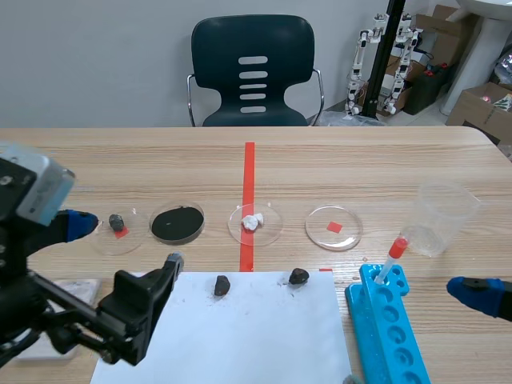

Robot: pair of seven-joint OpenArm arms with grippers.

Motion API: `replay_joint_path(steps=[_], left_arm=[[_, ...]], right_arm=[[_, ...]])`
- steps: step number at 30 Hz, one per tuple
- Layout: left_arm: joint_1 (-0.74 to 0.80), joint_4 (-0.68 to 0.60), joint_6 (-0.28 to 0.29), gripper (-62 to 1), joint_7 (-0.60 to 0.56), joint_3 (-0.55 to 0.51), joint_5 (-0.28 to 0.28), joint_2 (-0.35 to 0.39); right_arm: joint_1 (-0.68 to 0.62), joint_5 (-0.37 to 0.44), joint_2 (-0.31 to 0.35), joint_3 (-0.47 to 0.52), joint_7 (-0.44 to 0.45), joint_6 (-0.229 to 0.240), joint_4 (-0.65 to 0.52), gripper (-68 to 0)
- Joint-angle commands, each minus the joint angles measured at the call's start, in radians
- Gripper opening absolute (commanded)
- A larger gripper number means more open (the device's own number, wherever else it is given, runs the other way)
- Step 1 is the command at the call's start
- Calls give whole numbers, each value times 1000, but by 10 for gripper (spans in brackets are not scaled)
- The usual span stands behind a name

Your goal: Return to the home posture

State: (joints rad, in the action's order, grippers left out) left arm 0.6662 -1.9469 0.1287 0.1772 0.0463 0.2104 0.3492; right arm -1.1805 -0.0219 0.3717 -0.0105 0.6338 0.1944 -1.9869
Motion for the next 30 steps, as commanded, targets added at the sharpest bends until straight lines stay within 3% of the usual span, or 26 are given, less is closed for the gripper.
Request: replay_joint_path(steps=[1,7,10,13,22,30], left_arm=[[44,-29,7,14,-39,-19,4,-10],[208,-84,79,14,-201,-98,-81,-10],[272,-93,80,14,-282,-114,-126,-11],[319,-102,77,14,-332,-130,-137,-11],[362,-117,77,14,-362,-169,-223,-48],[361,-117,77,14,-364,-169,-222,-50]], right_arm=[[1,7,0,4,15,-3,-14,4],[1,7,0,4,15,-3,-14,4],[1,7,0,4,15,-3,-14,4],[1,7,0,4,15,-3,-14,4],[1,7,0,4,15,-3,-14,4],[1,7,0,4,15,-3,-14,4]])
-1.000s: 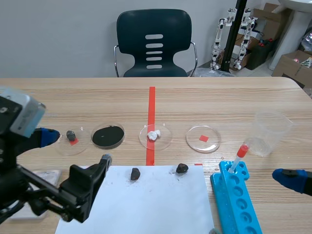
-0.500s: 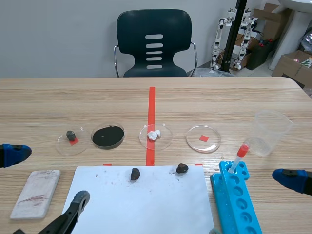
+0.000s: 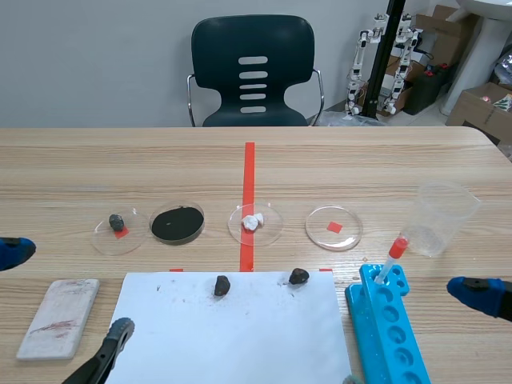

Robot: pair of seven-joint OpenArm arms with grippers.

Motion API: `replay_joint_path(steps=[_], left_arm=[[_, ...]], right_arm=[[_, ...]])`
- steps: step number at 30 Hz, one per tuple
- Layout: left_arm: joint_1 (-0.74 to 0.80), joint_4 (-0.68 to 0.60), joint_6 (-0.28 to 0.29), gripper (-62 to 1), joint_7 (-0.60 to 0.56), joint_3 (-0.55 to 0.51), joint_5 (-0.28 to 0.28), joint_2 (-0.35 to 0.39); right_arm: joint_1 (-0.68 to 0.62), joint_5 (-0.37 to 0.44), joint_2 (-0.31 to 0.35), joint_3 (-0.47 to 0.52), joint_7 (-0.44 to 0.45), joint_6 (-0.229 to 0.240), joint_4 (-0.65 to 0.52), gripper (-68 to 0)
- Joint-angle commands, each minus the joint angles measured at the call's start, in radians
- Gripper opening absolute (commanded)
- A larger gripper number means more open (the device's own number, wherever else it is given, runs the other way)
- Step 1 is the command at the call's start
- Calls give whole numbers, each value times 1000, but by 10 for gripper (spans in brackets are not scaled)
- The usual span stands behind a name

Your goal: Return to the home posture

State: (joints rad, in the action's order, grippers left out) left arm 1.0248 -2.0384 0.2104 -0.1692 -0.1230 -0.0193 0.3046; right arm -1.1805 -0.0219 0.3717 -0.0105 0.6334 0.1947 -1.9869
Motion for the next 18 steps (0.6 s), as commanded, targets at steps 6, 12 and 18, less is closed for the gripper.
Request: replay_joint_path(steps=[6,12,18], left_arm=[[3,-26,-4,14,-17,1,8,-5],[3,-26,0,14,-17,1,8,-5],[3,-26,3,14,-17,1,8,-5]], right_arm=[[1,7,0,4,15,-4,-14,4],[1,7,0,4,15,-4,-14,4],[1,7,0,4,15,-4,-14,4]])
